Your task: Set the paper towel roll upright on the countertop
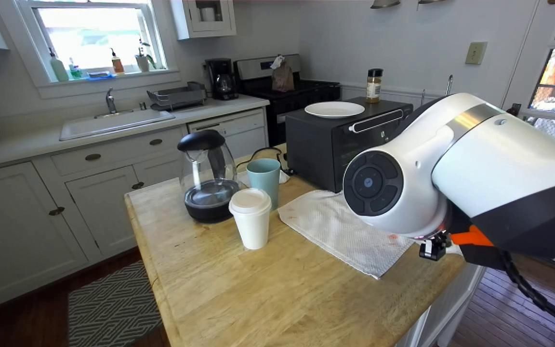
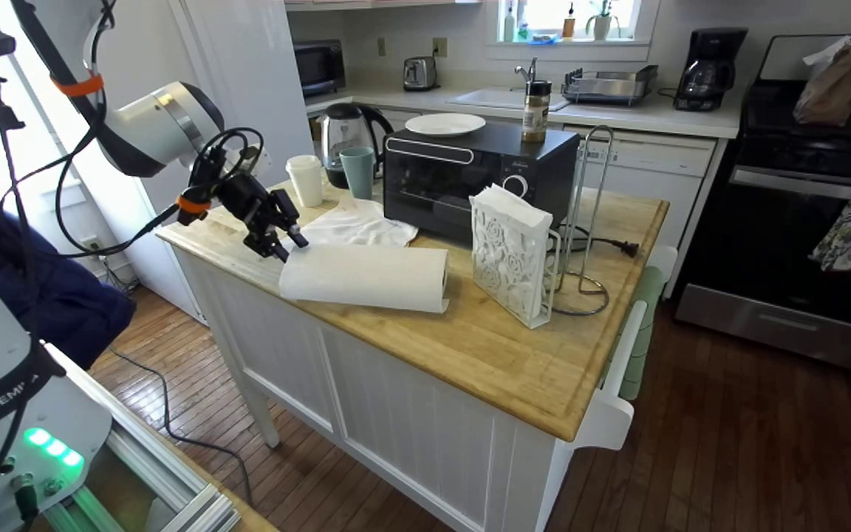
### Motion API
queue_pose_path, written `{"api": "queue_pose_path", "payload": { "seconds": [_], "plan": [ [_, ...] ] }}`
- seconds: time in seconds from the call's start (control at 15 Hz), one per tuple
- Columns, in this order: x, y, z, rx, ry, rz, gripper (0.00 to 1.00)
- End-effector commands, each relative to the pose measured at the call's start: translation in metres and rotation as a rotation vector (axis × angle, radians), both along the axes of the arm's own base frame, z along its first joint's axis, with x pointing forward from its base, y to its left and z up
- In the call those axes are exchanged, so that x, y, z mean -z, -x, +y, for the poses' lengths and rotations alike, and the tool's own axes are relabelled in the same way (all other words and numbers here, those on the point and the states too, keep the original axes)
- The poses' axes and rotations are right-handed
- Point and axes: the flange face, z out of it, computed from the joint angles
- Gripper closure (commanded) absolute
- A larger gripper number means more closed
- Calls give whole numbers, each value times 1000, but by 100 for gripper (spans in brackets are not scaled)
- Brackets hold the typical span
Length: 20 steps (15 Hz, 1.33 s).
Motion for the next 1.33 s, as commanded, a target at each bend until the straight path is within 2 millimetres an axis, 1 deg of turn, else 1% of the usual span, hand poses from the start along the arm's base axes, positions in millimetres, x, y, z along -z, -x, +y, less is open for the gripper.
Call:
{"api": "queue_pose_path", "payload": {
  "seconds": [0.0, 0.07, 0.2, 0.27, 0.47, 0.8, 1.27],
  "plan": [
    [6, -3, 1, -14, 22, 12, 21],
    [7, -3, 1, -15, 22, 13, 16],
    [10, -3, 1, -19, 18, 13, 2],
    [10, -3, 2, -22, 20, 10, 0],
    [12, -4, 1, -40, 30, 5, 0],
    [13, -8, 0, -120, 67, -28, 0],
    [20, -7, -7, -162, 92, 10, 0]
  ]
}}
